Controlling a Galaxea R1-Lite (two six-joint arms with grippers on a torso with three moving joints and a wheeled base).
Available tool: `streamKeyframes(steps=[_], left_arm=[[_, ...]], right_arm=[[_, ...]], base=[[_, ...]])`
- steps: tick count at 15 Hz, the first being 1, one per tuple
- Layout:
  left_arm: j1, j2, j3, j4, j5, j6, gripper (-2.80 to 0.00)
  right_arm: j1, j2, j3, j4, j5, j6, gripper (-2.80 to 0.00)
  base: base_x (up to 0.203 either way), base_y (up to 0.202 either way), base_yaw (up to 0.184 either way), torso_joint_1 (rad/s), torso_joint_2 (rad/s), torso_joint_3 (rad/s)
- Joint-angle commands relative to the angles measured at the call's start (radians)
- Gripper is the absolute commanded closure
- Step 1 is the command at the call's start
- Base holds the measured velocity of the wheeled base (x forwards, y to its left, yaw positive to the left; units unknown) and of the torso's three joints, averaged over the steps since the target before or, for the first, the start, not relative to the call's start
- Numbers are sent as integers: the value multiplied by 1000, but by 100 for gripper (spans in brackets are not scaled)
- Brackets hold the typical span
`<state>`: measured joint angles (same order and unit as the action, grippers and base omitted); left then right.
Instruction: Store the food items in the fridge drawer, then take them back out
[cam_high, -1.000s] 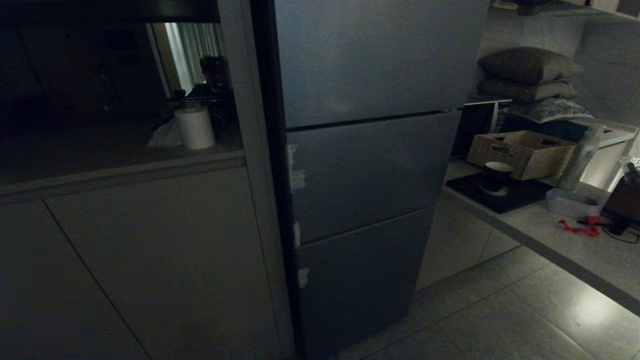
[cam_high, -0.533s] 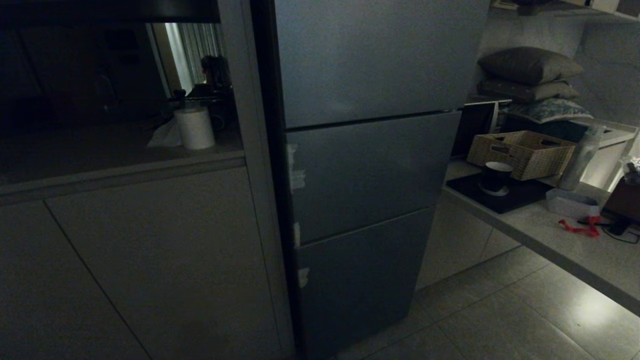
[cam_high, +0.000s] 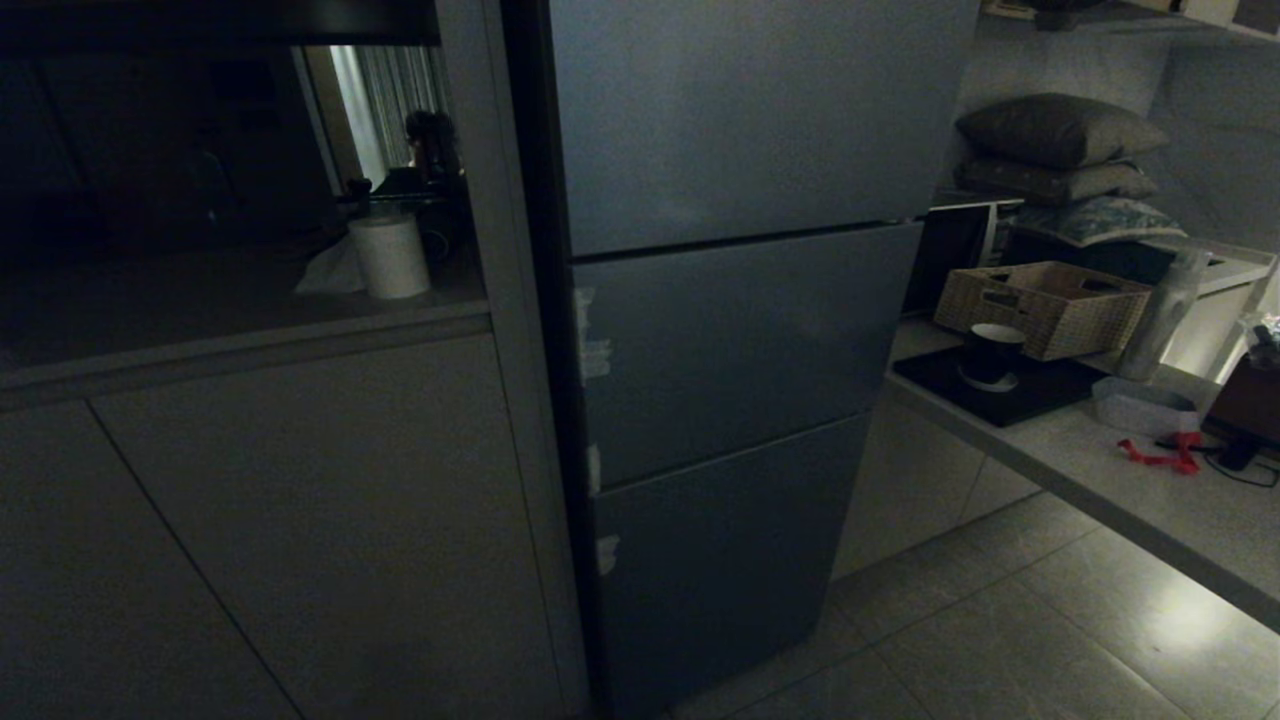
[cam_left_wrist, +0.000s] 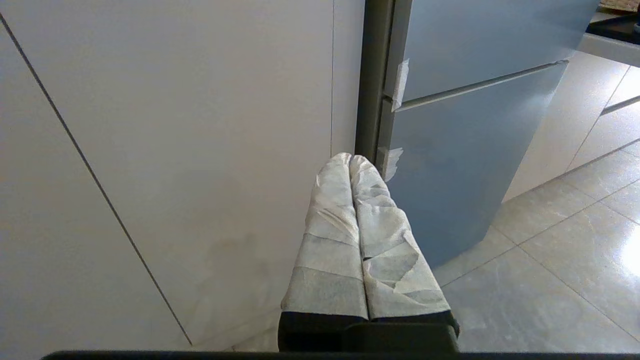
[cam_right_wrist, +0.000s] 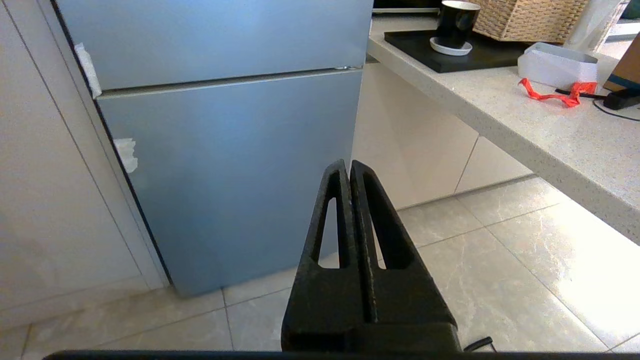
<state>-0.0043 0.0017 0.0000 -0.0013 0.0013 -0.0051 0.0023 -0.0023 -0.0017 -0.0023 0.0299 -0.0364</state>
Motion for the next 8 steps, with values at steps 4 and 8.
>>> streamKeyframes(steps=[4,8], left_arm=[[0,0,0,0,0,-1,0],[0,0,0,-1,0,-1,0]], right_arm=[[1,2,0,1,1,0,0],[1,2,0,1,1,0,0]], base=[[83,0,-1,0,0,0],[197,0,-1,5,4,2]])
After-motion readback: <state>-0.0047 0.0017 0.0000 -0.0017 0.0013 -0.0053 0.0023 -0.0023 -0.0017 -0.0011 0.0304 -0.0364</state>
